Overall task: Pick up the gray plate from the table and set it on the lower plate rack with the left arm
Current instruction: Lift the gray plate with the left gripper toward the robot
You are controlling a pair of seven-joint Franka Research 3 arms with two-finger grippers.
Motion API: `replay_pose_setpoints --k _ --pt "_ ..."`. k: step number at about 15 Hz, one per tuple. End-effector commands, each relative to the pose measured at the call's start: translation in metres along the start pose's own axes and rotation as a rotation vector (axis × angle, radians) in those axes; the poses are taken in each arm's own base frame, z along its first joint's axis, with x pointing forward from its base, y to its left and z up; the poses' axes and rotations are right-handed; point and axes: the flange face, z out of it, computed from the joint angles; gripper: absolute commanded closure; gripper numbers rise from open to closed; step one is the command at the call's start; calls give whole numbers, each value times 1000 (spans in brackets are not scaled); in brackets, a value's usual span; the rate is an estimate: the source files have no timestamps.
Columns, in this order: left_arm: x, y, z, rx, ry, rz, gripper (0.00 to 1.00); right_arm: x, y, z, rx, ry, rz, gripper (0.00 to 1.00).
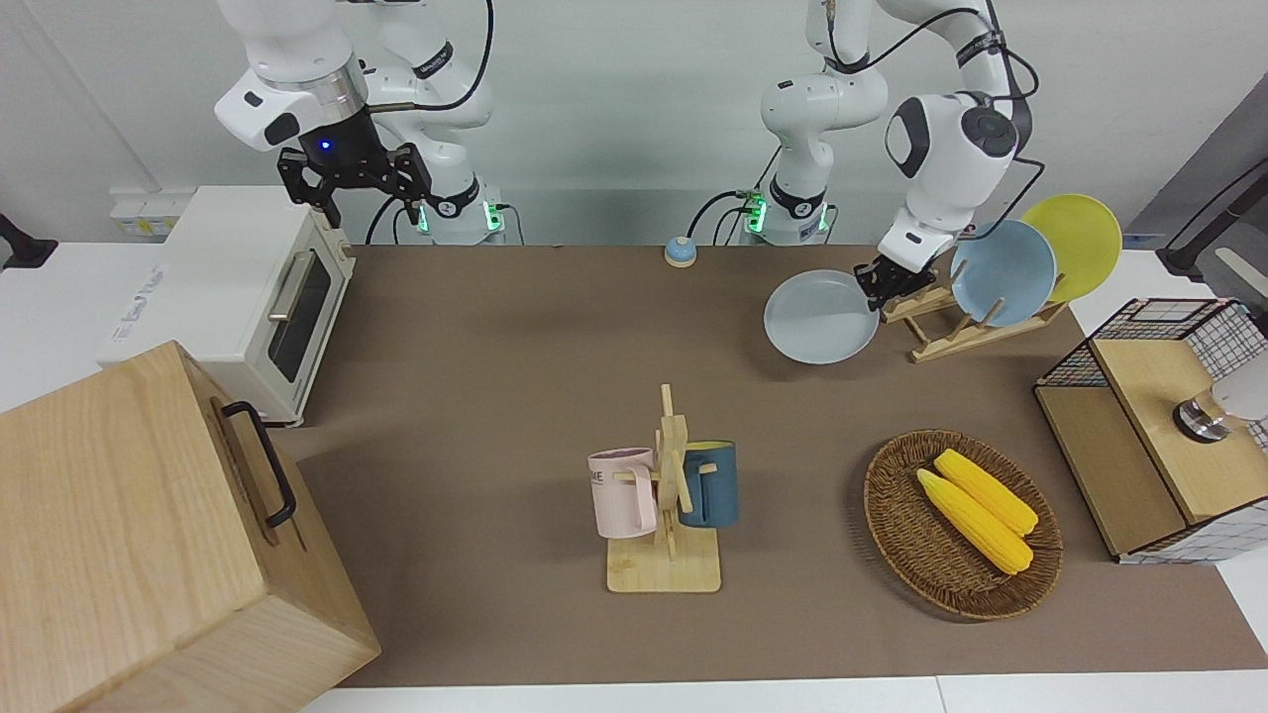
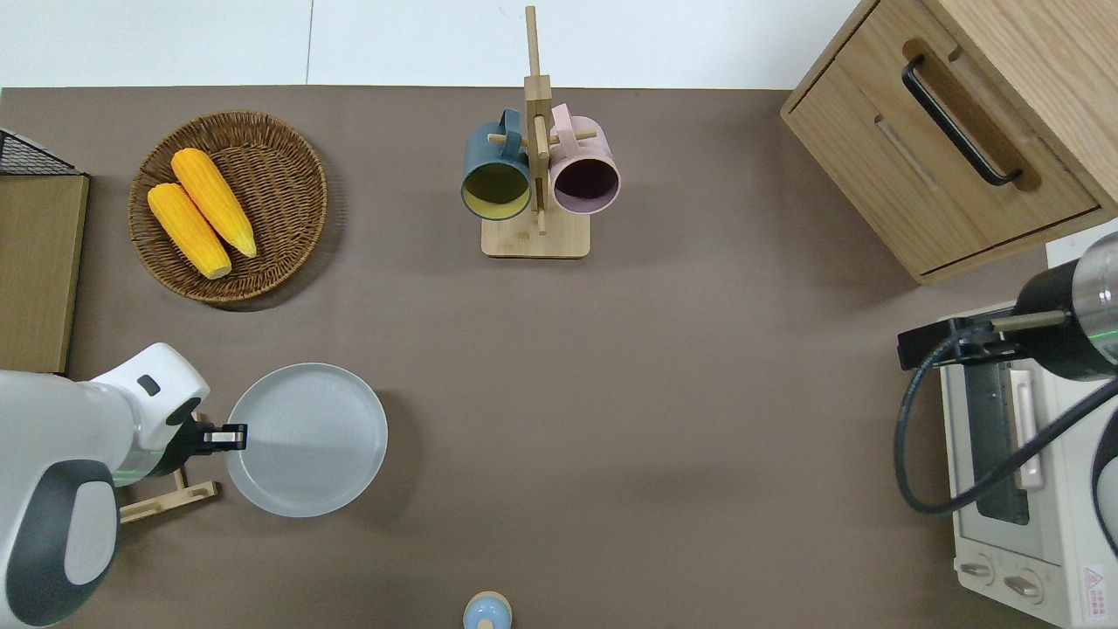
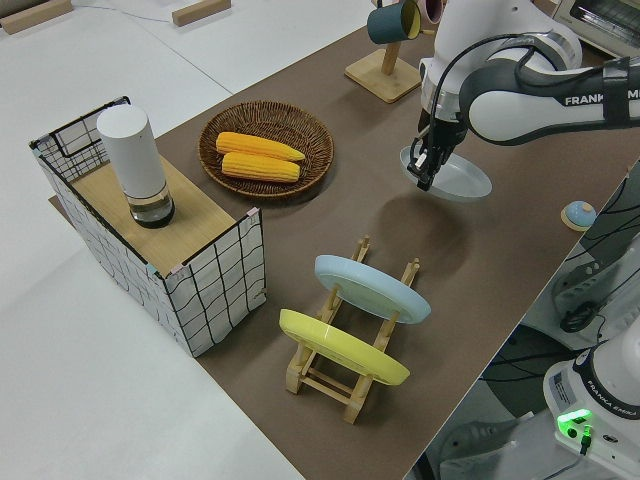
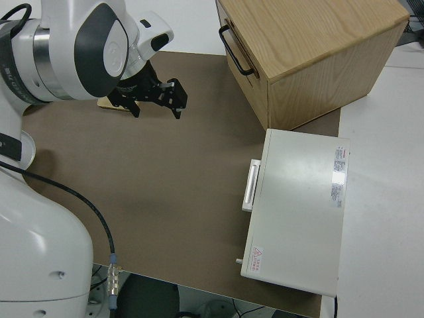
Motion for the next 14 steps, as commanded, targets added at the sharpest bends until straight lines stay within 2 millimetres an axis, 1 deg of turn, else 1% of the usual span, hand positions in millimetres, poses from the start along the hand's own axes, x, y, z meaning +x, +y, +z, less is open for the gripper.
replay_pose_setpoints --k 1,4,5,6,7,12,14 --pt "4 -6 -46 -4 -22 6 1000 -3 -1 -3 6 -6 -1 11" --pt "5 -7 -77 2 -30 8 1000 -3 0 -3 7 -6 1 13" --pt "6 -9 -87 49 -32 20 1000 -3 -1 -3 6 -6 0 11" --pt "5 -9 -93 94 -36 33 1000 -3 0 -3 7 -6 1 13" --pt "5 -10 -98 138 -42 45 1000 -3 -1 -3 6 -6 -2 11" --pt "6 -22 -105 362 -48 93 1000 -3 -1 -3 6 -6 0 11" --pt "4 -24 -112 461 -43 120 1000 -3 -1 -3 6 -6 0 11"
